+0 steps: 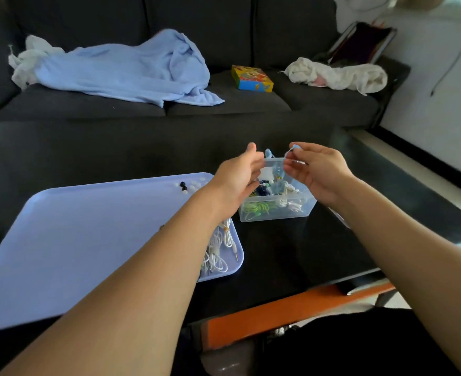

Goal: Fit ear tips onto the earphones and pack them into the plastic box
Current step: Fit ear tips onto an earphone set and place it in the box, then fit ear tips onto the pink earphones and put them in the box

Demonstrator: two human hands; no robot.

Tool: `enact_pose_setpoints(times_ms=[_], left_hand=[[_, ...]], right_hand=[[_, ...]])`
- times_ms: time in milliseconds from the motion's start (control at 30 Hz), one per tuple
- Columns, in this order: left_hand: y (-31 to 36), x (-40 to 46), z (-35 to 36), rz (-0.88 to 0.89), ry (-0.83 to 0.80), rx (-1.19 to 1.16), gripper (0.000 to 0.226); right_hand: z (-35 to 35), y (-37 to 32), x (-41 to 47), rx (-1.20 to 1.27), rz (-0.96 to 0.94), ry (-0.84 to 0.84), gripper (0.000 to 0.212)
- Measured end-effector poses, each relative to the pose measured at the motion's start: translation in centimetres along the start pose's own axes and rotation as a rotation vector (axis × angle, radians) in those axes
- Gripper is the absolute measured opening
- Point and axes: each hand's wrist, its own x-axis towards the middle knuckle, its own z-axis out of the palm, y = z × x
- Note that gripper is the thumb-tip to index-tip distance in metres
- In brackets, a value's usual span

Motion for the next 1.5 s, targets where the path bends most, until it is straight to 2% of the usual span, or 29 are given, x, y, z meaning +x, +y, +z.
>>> enact_pose_setpoints(times_ms=[100, 167, 233, 333, 467, 533, 600, 733, 767, 800, 867, 967, 1033, 1233, 1400, 1500], left_hand=[[-1.2, 0.7, -0.2, 0.211, 0.168, 0.371, 0.035], [-1.3, 0.7, -1.2, 0.378, 0.288, 0.592, 0.029], [-1.3, 0.2, -2.2, 0.471, 0.349, 0.763, 0.024], [-1.5, -0.3, -3.1, 0.476, 0.316, 0.859, 0.019], [-2.0, -1.2, -4.3, 0.455, 0.265, 0.929, 0.018], [-2.0, -1.5, -5.1, 0.447, 0.264, 0.96, 0.019], [-1.9, -1.6, -5.8, 0.449, 0.271, 0.982, 0.019], [-1.7, -1.8, -7.5, 0.437, 0.241, 1.033, 0.017], [-1.6, -2.0, -8.0, 0.431, 0.229, 1.058, 0.016], [-1.5, -2.2, -8.6, 0.423, 0.224, 1.088, 0.016], [-1.1, -2.7, -10.1, 0.366, 0.26, 1.161, 0.019], [-0.6, -4.1, -12.9, 0.17, 0.372, 1.256, 0.032], [-0.5, -5.1, -14.4, 0.05, 0.382, 1.307, 0.038], [0.1, -7.5, -15.6, -0.241, 0.251, 1.326, 0.014], [-0.1, -8.0, -16.5, -0.218, 0.303, 1.344, 0.026], [0.0, -8.3, -17.3, -0.209, 0.323, 1.29, 0.026]], right_hand=[[-1.0, 0.2, 0.3, -0.306, -0.108, 0.089, 0.016], [-1.5, 0.6, 0.5, -0.55, -0.165, 0.009, 0.016], [-1.4, 1.2, 0.7, -0.782, -0.219, -0.092, 0.017], [-0.3, 1.2, 0.5, -1.058, -0.296, -0.244, 0.016], [0.7, 0.6, 0.4, -1.225, -0.223, -0.427, 0.012], [0.9, 0.8, 0.3, -1.243, -0.212, -0.465, 0.013], [1.1, 0.8, 0.1, -1.181, -0.256, -0.434, 0.015], [2.2, 0.1, -0.8, -0.931, -0.442, -0.197, 0.008], [3.0, 0.0, -1.2, -0.868, -0.485, -0.182, 0.007], [4.1, 0.2, -1.8, -0.829, -0.513, -0.216, 0.006], [6.7, 0.8, -3.5, -0.845, -0.541, -0.435, 0.005], [10.3, 2.6, -5.6, -1.082, -0.502, -0.891, 0.015], [11.9, 3.8, -6.1, -1.219, -0.531, -1.043, 0.023], [15.1, 5.9, -7.7, -1.203, -0.605, -1.084, 0.018], [16.5, 7.0, -8.4, -1.468, -0.632, -1.137, 0.03], [16.7, 7.1, -8.2, -1.408, -0.621, -1.117, 0.024]])
